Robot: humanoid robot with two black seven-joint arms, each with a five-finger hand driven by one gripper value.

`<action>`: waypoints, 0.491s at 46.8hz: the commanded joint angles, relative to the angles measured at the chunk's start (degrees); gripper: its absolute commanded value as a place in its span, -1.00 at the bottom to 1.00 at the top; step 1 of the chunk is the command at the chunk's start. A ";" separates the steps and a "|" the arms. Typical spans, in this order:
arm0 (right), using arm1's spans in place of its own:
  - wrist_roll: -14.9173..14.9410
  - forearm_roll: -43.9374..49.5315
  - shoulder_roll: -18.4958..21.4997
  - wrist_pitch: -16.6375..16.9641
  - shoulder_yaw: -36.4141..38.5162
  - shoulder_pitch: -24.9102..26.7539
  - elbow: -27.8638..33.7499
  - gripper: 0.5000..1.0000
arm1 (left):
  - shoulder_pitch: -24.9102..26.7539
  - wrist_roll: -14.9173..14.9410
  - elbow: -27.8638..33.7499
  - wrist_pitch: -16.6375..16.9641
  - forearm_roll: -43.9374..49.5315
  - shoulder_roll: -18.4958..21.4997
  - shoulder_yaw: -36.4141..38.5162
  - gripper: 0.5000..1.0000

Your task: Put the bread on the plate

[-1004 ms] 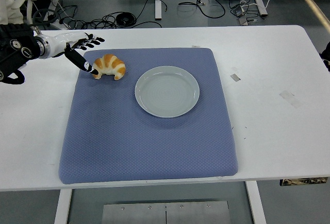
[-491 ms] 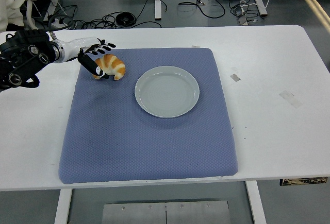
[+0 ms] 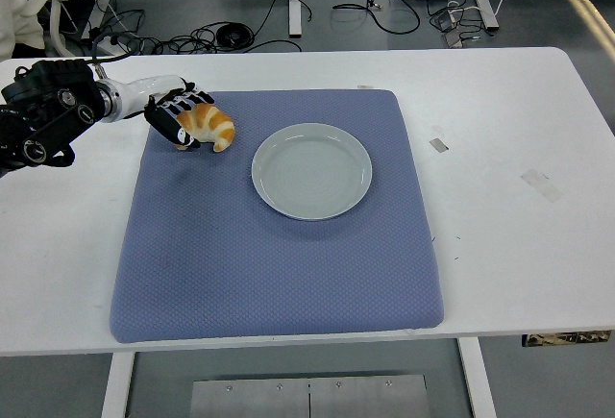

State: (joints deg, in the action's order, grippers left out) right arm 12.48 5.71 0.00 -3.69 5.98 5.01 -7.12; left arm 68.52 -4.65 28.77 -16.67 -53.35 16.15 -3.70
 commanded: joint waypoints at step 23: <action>0.00 0.00 0.00 0.00 0.00 0.00 0.00 1.00 | 0.64 -0.01 -0.55 -0.03 -0.17 0.37 0.18 -0.97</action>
State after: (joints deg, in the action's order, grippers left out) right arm 12.48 5.71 0.00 -3.69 5.98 5.01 -7.12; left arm 68.96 -4.65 28.20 -16.70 -53.60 16.48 -3.42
